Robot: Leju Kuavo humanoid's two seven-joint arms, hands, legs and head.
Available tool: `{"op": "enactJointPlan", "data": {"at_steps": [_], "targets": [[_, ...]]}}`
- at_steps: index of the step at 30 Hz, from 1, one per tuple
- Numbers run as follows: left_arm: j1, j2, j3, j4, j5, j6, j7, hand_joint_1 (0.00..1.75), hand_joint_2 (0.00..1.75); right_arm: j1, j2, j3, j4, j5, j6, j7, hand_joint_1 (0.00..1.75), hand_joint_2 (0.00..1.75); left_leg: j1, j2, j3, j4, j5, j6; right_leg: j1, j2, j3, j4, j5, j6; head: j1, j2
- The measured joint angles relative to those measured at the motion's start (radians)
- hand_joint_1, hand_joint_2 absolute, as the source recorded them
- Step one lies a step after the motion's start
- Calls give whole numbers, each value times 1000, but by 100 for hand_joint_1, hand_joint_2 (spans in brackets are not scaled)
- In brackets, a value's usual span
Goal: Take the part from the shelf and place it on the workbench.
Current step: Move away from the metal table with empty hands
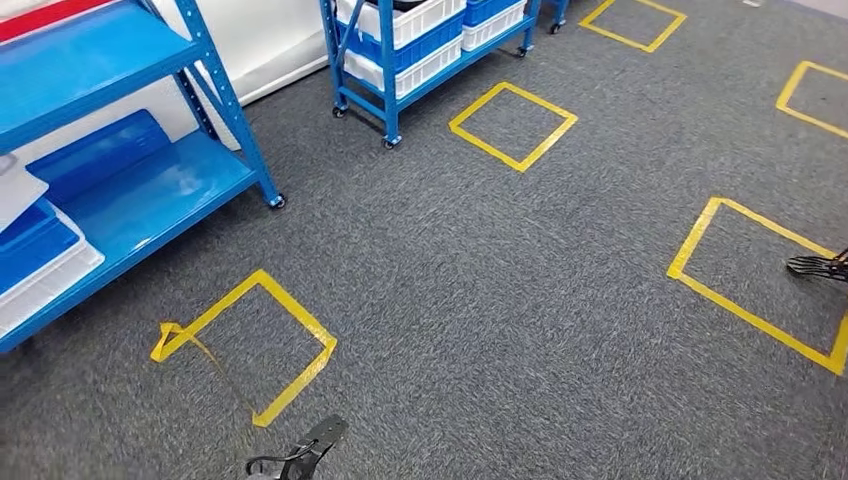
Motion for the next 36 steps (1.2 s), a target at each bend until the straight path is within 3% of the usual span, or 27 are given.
{"op": "enactJointPlan", "data": {"at_steps": [1,3,5,7,8,9,11,13,14,17,19,21,23,25,27,29,30,32,33,34,36], "targets": [[2,1,0,0,0,-1,0,0,0,-1,0,0,0,-3,1,2,0,0,1,-5,-2,-1,0,-5,-3,-10,6,-7,3,-3,1,0],[4,2,0,0,2,-9,1,0,0,-2,0,0,-1,-7,11,6,0,0,-1,25,-13,24,-16,-16,-8,-31,22,-27,10,-9,-2,0],[1,2,0,0,2,-19,2,0,0,-3,0,0,-1,-9,23,8,0,0,0,79,-60,122,-66,-29,-8,-56,32,-37,11,-15,-9,0],[0,2,0,0,0,-23,6,0,0,-3,-1,0,-1,-13,28,12,0,0,9,103,-126,245,-113,-41,-7,-84,34,-34,6,-18,-13,0],[1,2,0,0,-1,-22,8,0,0,-3,-2,0,-1,-16,27,14,0,0,14,109,-146,278,-118,-46,-7,-97,34,-31,2,-17,-13,0],[3,2,0,0,-3,-20,10,0,0,-3,-3,0,-1,-20,26,16,0,0,19,113,-147,276,-106,-51,-8,-109,35,-28,-2,-15,-13,0],[4,3,0,0,-6,-15,13,0,0,-3,-3,0,-1,-28,21,16,0,0,25,134,-91,167,-41,-59,-11,-132,38,-18,-13,-8,-13,0],[2,3,0,0,-8,-10,13,0,0,-5,-3,0,-2,-35,16,11,0,0,22,169,-29,52,-2,-54,-10,-149,41,-4,-28,4,-12,0],[1,2,0,0,-8,-7,13,0,0,-6,-1,0,-3,-38,15,9,0,0,19,178,-16,26,1,-46,-8,-156,41,1,-34,10,-11,0],[-1,2,0,0,-4,-1,3,0,0,-13,11,0,-8,-48,15,13,0,0,15,158,-14,19,-1,-21,-8,-170,45,5,-45,27,-8,0],[-2,2,0,0,4,2,-11,0,0,-17,19,0,-13,-54,15,19,0,0,19,138,-11,12,3,-8,-13,-133,34,41,-74,37,-6,0],[-4,2,0,0,10,3,-25,0,0,-18,22,0,-15,-59,16,21,0,0,19,118,-9,9,4,-2,-14,-82,-13,142,-130,40,-3,0],[-6,1,0,0,11,2,-37,0,0,-16,23,0,-16,-61,16,21,0,0,17,93,-9,9,4,1,-14,-67,-79,266,-174,39,-2,0],[-6,1,0,0,10,0,-42,0,0,-15,23,2,-16,-66,17,21,0,0,15,67,-8,11,4,1,-14,-65,-108,304,-162,36,-2,0],[-6,1,0,0,9,-1,-35,0,0,-16,23,4,-16,-74,17,22,0,0,16,41,-7,13,4,0,-17,-45,-64,191,-83,30,-1,0],[-9,1,0,0,8,-4,-22,0,0,-17,25,8,-16,-81,19,22,0,0,15,16,-11,17,5,-8,-21,5,-12,61,-24,26,-1,0],[-10,1,0,0,7,-5,-17,0,0,-17,25,10,-16,-83,21,22,0,0,16,7,-15,17,7,-14,-23,22,-3,32,-16,24,-1,0],[-11,1,0,0,6,-6,-12,0,0,-16,27,12,-16,-87,27,23,0,0,19,-12,-20,12,14,-28,-20,16,0,23,-15,19,-2,0],[-10,1,0,0,5,-7,-11,0,0,-17,27,13,-17,-88,29,23,0,0,21,-12,-23,12,15,-33,-19,5,3,19,-12,13,-2,0],[-9,2,0,0,5,-7,-11,0,0,-17,28,14,-17,-90,29,23,0,0,20,4,-30,23,7,-37,-18,-7,6,15,-8,7,-2,0],[-10,2,0,0,4,-7,-11,0,0,-18,29,15,-17,-94,29,23,0,0,18,61,-68,102,-39,-41,-17,-34,9,8,-3,-5,-7,0]]}}
